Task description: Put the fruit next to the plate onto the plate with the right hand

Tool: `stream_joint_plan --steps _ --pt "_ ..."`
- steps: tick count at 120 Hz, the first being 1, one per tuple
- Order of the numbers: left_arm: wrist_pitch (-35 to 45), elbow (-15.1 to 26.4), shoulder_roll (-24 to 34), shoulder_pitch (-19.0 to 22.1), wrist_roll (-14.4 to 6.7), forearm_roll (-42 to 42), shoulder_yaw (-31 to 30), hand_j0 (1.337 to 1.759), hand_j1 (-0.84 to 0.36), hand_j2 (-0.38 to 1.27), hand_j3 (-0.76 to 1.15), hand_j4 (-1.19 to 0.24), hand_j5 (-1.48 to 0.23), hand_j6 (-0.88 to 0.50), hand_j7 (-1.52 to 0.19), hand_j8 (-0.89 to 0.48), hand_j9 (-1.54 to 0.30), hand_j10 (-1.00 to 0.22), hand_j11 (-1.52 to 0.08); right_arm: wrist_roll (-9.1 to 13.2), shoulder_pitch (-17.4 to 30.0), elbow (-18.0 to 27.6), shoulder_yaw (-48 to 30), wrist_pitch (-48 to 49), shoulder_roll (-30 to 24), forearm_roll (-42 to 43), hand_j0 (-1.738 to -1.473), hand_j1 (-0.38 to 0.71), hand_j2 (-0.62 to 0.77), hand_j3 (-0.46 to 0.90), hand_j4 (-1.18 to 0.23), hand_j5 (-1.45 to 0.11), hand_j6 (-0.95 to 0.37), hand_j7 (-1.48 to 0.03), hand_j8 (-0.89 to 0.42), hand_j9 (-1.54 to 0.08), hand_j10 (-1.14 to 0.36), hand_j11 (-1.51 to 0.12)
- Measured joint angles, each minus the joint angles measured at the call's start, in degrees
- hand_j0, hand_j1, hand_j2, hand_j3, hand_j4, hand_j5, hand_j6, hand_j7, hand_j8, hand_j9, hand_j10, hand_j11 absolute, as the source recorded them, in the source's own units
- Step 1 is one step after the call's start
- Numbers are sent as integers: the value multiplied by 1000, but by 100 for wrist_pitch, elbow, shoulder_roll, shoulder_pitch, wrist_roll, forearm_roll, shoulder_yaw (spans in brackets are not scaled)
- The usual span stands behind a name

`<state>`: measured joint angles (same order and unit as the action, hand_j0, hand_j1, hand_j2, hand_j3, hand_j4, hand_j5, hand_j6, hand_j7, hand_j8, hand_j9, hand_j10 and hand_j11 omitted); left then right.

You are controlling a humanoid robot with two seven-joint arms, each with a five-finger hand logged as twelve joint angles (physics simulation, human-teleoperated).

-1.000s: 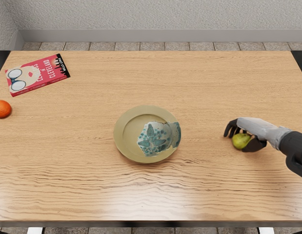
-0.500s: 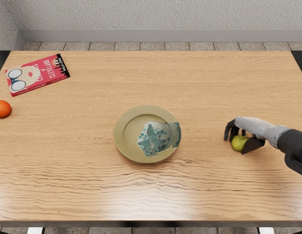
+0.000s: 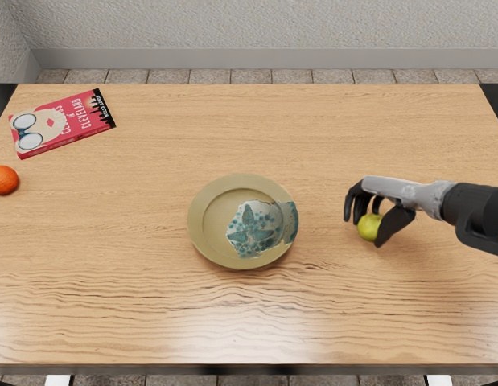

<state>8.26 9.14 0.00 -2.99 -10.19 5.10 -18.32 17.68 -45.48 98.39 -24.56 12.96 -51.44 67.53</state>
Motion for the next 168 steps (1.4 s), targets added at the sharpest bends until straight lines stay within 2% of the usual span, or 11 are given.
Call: stream_joint_plan --steps 28,47,77,97,147,168 --pt "0 0 0 0 0 0 0 1658 349 0 0 -1 0 -1 0 -1 0 0 0 19 -496 4 -2 387 252 -580 -1657 281 354 0 -652 -878 -666 -861 -499 -869 -594 -868" --pt "0 0 0 3 0 0 1 1658 349 0 0 -1 0 -1 0 -1 0 0 0 194 -831 -2 -1 578 498 -916 -1658 298 394 0 -665 -907 -652 -882 -483 -892 -581 -890" --pt "0 0 0 4 0 0 -2 1658 349 0 0 -1 0 -1 0 -1 0 0 0 253 -1205 -11 2 713 956 -1139 -1658 323 444 0 -674 -932 -646 -900 -465 -916 -556 -900" --pt "0 0 0 8 -1 -1 0 1658 349 0 0 0 0 -1 0 -1 0 0 0 341 -1309 -78 8 716 1332 -1154 -1658 353 489 0 -674 -938 -631 -903 -449 -915 -546 -896" --pt "0 0 0 0 0 -1 -2 1658 349 0 0 0 0 -1 0 0 0 0 0 378 -1387 -610 45 668 2357 -889 -1657 314 421 0 -680 -919 -654 -899 -480 -905 -566 -894" --pt "0 0 0 8 0 -1 -2 1658 349 0 0 0 0 0 0 0 0 0 0 377 -1392 -822 56 655 2612 -700 -1657 292 394 0 -681 -914 -660 -897 -486 -908 -572 -903"
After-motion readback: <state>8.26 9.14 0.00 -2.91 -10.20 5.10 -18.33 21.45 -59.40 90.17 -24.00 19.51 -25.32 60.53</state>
